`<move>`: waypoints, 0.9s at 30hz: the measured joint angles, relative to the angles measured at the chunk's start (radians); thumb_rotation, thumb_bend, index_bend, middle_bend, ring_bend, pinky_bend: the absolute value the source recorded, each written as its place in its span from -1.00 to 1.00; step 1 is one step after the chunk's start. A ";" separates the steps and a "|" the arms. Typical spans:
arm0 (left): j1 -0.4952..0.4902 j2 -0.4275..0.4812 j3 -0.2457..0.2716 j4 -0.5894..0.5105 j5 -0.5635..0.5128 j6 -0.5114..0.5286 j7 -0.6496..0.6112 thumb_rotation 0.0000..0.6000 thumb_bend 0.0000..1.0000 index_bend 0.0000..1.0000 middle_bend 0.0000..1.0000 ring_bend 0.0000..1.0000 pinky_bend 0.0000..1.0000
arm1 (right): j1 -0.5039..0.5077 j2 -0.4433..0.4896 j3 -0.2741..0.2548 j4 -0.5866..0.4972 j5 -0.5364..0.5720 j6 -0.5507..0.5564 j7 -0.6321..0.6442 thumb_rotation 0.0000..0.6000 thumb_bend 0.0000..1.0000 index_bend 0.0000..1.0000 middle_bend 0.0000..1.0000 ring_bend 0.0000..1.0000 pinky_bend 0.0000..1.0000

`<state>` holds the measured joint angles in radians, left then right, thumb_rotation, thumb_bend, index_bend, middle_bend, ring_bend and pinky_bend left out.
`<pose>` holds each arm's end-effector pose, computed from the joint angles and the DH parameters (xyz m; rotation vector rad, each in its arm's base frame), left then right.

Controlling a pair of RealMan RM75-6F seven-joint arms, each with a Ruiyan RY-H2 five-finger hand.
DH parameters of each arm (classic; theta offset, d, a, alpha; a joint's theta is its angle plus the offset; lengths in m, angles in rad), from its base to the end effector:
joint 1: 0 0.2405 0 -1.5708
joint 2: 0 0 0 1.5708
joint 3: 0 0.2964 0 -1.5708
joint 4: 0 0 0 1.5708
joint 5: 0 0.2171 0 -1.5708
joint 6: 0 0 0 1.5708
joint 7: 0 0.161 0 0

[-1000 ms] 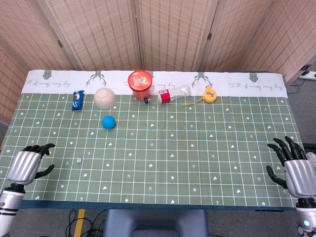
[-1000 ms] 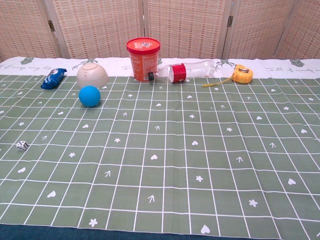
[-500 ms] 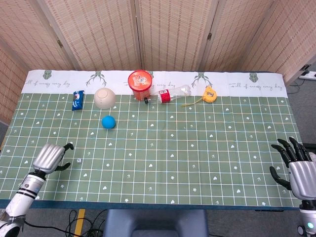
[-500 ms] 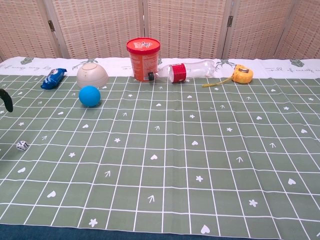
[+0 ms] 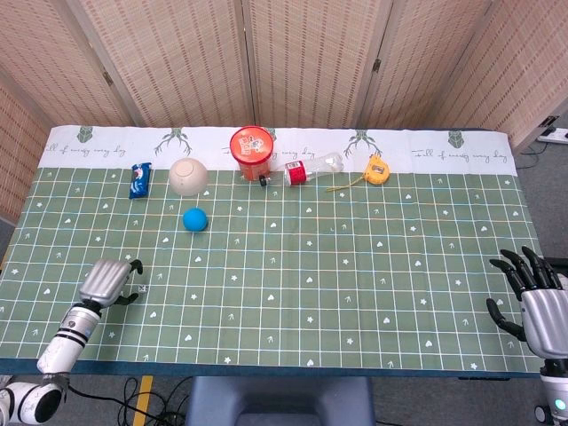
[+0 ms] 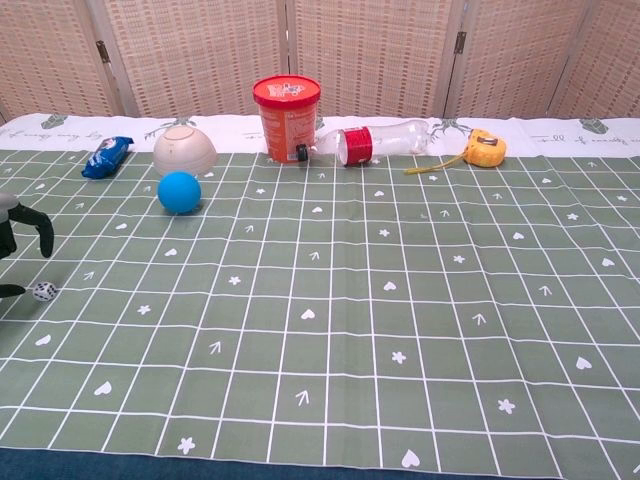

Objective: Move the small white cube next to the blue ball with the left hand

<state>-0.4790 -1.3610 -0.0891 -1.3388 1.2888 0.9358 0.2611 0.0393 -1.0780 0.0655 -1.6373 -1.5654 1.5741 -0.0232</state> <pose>-0.3333 0.3425 0.0470 -1.7969 -0.8656 -0.5663 -0.3391 -0.1883 0.1936 1.3692 -0.7966 0.9438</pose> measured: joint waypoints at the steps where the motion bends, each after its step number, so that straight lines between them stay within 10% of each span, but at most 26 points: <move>1: -0.001 -0.005 0.001 0.005 -0.003 -0.002 0.001 1.00 -0.50 -0.09 0.91 0.64 0.85 | 0.000 -0.001 0.000 0.002 0.001 0.000 0.002 1.00 -0.43 -0.55 -0.67 -0.85 -0.68; 27: -0.036 -0.074 0.019 0.083 -0.087 -0.059 0.003 1.00 -0.24 0.03 0.93 0.66 0.87 | -0.002 -0.003 0.004 0.012 0.011 -0.003 0.012 1.00 -0.43 -0.55 -0.67 -0.85 -0.68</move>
<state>-0.5152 -1.4347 -0.0699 -1.2559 1.2019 0.8772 0.2637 0.0369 -1.0810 0.0690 -1.6251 -1.5547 1.5709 -0.0116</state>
